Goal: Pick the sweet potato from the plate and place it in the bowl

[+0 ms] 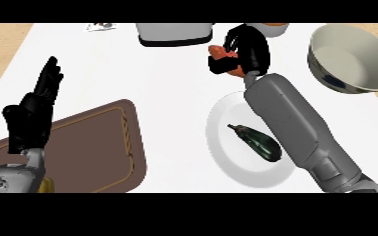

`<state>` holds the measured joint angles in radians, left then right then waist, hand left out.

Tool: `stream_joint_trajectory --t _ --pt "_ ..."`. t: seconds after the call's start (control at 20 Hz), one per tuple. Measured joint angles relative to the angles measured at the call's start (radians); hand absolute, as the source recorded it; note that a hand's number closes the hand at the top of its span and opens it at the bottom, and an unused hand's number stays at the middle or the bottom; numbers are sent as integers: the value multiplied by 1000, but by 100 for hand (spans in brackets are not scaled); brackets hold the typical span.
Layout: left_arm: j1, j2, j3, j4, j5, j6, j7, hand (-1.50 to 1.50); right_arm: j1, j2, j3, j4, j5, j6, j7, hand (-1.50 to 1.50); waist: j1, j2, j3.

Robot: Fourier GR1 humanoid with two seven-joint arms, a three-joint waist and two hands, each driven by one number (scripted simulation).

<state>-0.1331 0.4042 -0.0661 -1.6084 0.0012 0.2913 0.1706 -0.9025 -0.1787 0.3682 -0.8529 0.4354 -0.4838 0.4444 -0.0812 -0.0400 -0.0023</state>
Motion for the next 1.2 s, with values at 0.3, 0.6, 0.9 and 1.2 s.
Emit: stream_joint_trajectory --t 0.3,0.6,0.9,1.2 --pt "-16 -23 -13 2 -17 2 -7 0 125 -172 -48 -286 27 -1 159 150 19 17 1" --pt "-52 -36 -14 -2 -31 -14 0 0 261 -329 -192 -416 -13 -1 115 150 55 32 2" --pt "-63 -49 -11 8 -36 -38 -5 0 324 -417 -351 -305 -76 -18 -88 150 78 40 3" --pt "-79 -72 -26 -6 -58 -39 11 0 319 -491 -424 -62 -30 -58 -266 150 96 46 4"
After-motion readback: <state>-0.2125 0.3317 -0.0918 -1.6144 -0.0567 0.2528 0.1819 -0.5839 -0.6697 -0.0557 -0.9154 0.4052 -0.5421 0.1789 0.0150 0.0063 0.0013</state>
